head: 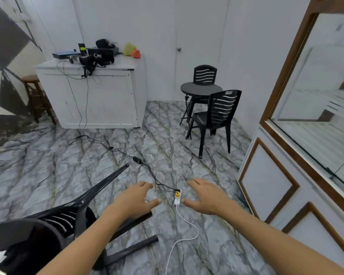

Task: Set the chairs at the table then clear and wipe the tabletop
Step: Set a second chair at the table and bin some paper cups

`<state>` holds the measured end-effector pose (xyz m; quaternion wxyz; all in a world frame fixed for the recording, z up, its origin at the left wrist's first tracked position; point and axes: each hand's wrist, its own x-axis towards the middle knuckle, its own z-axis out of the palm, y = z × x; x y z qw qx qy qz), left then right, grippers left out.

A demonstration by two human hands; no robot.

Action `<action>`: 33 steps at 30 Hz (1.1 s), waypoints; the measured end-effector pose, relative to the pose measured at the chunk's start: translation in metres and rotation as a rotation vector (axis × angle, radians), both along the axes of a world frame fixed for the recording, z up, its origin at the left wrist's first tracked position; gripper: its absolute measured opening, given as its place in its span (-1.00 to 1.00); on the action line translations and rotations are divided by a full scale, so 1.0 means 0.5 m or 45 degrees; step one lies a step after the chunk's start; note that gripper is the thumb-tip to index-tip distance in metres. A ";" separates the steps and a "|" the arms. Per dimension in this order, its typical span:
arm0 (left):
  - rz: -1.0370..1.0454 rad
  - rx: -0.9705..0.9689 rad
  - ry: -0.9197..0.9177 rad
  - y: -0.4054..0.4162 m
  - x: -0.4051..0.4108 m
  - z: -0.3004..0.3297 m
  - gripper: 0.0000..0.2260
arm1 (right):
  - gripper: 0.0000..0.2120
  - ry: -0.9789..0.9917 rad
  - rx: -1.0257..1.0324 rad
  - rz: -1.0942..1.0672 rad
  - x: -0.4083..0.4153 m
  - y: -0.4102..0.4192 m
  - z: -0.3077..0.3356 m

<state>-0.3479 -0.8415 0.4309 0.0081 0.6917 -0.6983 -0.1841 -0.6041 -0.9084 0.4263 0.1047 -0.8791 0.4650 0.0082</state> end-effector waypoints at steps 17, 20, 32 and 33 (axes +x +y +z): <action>0.121 0.045 -0.013 -0.482 0.172 -0.047 -0.15 | -0.31 0.031 -0.022 0.177 0.225 -0.545 -0.017; 0.172 0.064 0.010 -0.547 0.211 -0.048 -0.04 | -0.31 0.025 -0.023 0.226 0.266 -0.625 -0.012; 0.461 0.050 0.024 -0.834 0.338 -0.050 -0.23 | -0.32 0.020 0.005 0.510 0.450 -1.000 -0.011; 0.486 0.048 0.041 -0.850 0.345 -0.048 -0.19 | -0.33 0.033 0.012 0.540 0.464 -1.028 -0.008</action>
